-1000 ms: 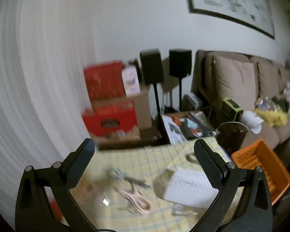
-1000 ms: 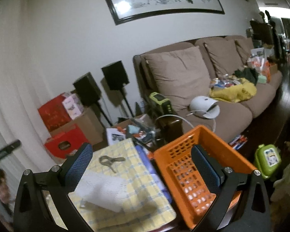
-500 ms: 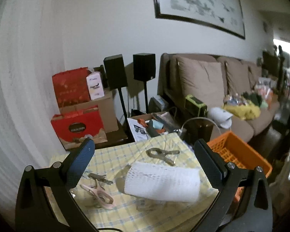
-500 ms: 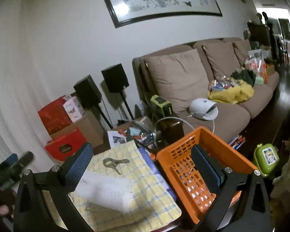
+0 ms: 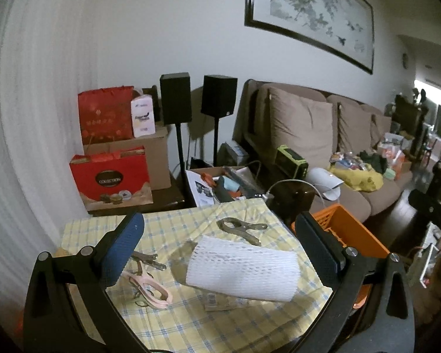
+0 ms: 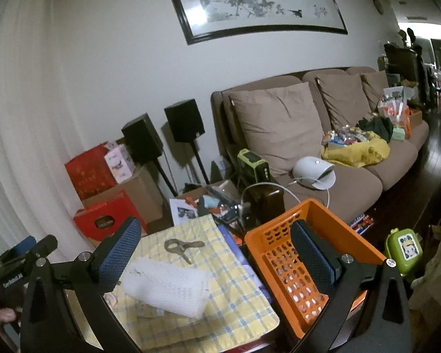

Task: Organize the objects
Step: 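Move the left gripper toward the white foam mesh sleeve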

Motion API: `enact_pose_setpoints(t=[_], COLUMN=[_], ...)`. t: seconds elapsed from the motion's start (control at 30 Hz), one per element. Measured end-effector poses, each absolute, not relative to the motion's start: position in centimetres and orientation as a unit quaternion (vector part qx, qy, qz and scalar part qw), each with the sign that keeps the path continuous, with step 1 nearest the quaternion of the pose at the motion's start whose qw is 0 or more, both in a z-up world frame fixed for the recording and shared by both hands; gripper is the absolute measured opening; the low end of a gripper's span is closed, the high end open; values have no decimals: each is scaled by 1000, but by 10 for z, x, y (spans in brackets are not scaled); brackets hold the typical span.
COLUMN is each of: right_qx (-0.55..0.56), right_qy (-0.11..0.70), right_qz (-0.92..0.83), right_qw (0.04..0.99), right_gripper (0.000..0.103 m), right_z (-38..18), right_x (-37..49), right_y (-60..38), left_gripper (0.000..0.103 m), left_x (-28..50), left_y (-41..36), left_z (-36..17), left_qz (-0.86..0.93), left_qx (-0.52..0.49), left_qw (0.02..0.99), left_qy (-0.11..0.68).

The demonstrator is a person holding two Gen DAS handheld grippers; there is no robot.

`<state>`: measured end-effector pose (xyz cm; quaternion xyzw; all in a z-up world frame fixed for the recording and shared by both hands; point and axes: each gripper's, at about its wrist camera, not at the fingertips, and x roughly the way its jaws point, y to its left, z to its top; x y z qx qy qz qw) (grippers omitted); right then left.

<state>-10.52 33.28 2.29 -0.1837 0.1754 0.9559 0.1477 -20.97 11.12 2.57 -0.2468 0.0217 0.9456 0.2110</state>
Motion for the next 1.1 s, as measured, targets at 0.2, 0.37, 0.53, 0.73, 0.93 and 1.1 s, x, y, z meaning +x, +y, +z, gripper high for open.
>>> enact_pose_setpoints(t=[0.2, 0.37, 0.53, 0.73, 0.93, 1.1], right_qx=[-198, -216, -240, -257, -289, -306], right_qy=[175, 176, 173, 173, 167, 176], right_qz=[952, 948, 943, 939, 929, 920], right_qw=[153, 154, 151, 151, 159, 168], right_gripper=[102, 102, 102, 102, 102, 102], right_z=[13, 4, -3, -11, -27, -42], right_x=[-113, -121, -129, -135, -144, -151], right_y=[335, 338, 338, 340, 345, 357], left_gripper=[103, 103, 103, 103, 103, 103], left_x=[-215, -222, -231, -238, -255, -266], left_y=[115, 116, 119, 120, 121, 131], left_z=[18, 13, 5, -4, -18, -35], left_qz=[948, 946, 944, 940, 934, 929], left_qx=[-249, -258, -271, -286, -310, -328], left_qw=[197, 192, 187, 182, 175, 172], left_qy=[35, 31, 25, 25, -1, 3])
